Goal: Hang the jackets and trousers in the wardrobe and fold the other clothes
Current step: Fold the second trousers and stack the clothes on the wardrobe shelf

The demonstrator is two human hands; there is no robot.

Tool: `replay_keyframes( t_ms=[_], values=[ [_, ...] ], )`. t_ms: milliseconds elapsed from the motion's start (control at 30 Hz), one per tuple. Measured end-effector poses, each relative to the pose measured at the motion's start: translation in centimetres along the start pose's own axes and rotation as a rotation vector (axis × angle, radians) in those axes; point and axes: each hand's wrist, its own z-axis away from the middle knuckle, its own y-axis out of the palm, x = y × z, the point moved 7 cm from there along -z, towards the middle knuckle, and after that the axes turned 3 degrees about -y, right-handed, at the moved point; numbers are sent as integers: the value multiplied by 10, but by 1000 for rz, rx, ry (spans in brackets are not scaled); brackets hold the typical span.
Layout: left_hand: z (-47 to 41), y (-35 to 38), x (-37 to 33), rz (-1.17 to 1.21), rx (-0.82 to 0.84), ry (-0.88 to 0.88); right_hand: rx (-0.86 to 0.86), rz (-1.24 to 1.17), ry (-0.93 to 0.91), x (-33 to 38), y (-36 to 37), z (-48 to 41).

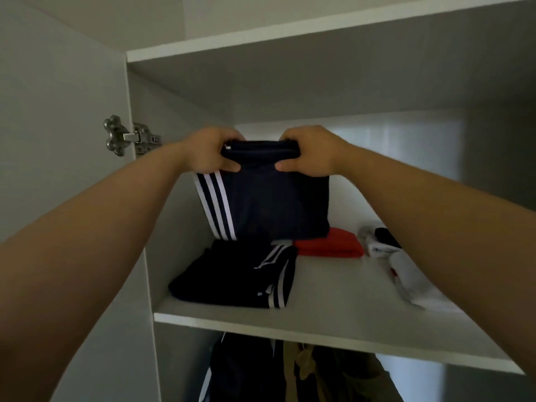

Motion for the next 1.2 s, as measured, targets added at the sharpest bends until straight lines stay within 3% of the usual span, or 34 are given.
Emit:
replay_keyframes(
  t_ms=[100, 200, 367, 567, 667, 800, 900, 1067, 1200],
  values=[
    [11, 23, 19, -119, -255, 80, -170, 156, -120, 3, 36, -9],
    [55, 86, 49, -223, -328, 33, -160, 254, -183, 14, 108, 8],
    [115, 197, 99, -331, 53, -183, 172, 236, -191, 30, 238, 64],
    [101, 194, 83, -441, 326, -267, 244, 37, -170, 26, 233, 76],
    [84, 191, 36, -298, 276, -209, 109, 27, -141, 8, 204, 90],
    [59, 208, -56, -150, 83, 18, -96, 103, 115, -58, 150, 122],
    [33, 243, -110, -59, 104, 79, -148, 195, 383, -125, 106, 161],
    [-7, 310, -197, 181, 275, 203, 113, 464, 746, -215, 60, 249],
    [-27, 352, -255, 282, 363, 256, 394, 429, 1046, -250, 67, 313]
  ],
)
